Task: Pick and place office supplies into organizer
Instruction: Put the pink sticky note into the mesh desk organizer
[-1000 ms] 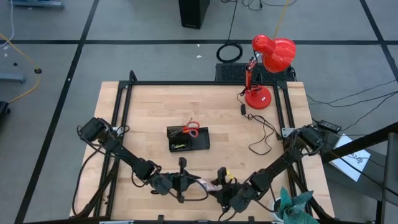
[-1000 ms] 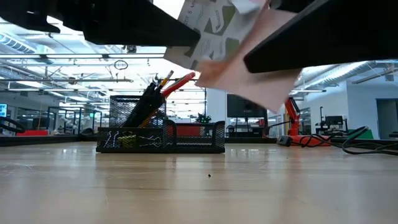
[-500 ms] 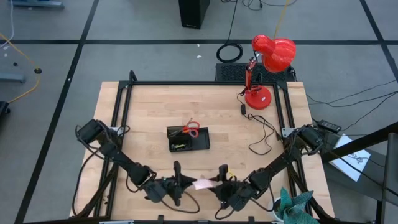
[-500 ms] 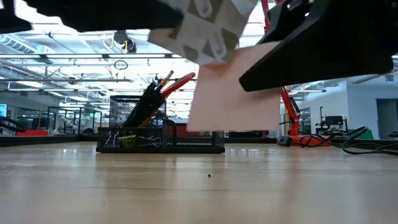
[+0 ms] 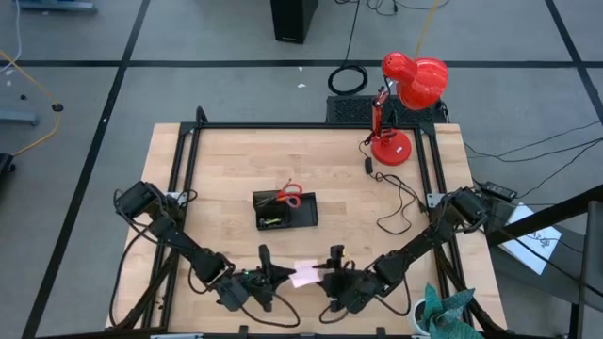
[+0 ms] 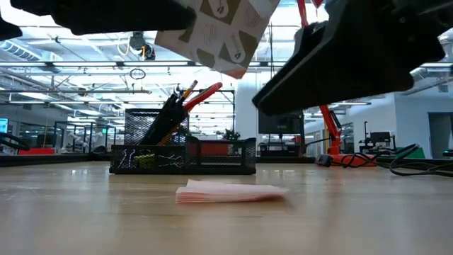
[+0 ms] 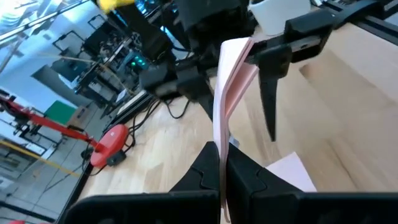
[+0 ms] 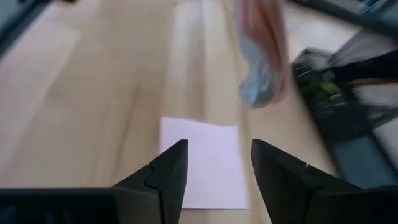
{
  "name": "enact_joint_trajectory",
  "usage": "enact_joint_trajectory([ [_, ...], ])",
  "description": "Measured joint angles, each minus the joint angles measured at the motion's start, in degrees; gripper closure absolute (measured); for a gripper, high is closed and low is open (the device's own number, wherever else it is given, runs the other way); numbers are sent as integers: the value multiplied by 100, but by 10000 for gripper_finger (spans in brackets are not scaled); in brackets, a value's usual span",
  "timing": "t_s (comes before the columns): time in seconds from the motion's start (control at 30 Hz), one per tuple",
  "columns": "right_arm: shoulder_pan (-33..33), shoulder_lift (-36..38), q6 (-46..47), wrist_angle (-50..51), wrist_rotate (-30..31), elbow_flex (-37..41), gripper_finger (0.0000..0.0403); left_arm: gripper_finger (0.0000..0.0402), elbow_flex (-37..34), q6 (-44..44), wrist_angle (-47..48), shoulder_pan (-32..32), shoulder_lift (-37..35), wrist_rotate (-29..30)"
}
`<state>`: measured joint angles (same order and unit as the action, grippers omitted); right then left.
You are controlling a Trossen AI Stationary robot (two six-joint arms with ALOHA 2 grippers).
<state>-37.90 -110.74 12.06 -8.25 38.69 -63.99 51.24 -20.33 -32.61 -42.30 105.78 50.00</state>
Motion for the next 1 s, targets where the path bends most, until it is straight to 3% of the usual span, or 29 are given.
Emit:
enact_joint_trajectory([
  [0.33,-530,-4,-1249,-371,2408,2,193,401,0,350,391,77,0,262],
  [0.43,-655,-4,-2045,-999,2746,0,180,401,0,519,633,160,0,262],
  [0.63,-605,-4,-2888,-1818,2683,0,167,401,2,524,743,355,-2,112],
  [0.83,-343,-7,-2562,-1528,1909,-69,174,401,2,526,748,509,-2,-112],
  [1.0,-187,-9,-2324,-1101,1803,-122,189,401,2,529,744,516,-2,-164],
])
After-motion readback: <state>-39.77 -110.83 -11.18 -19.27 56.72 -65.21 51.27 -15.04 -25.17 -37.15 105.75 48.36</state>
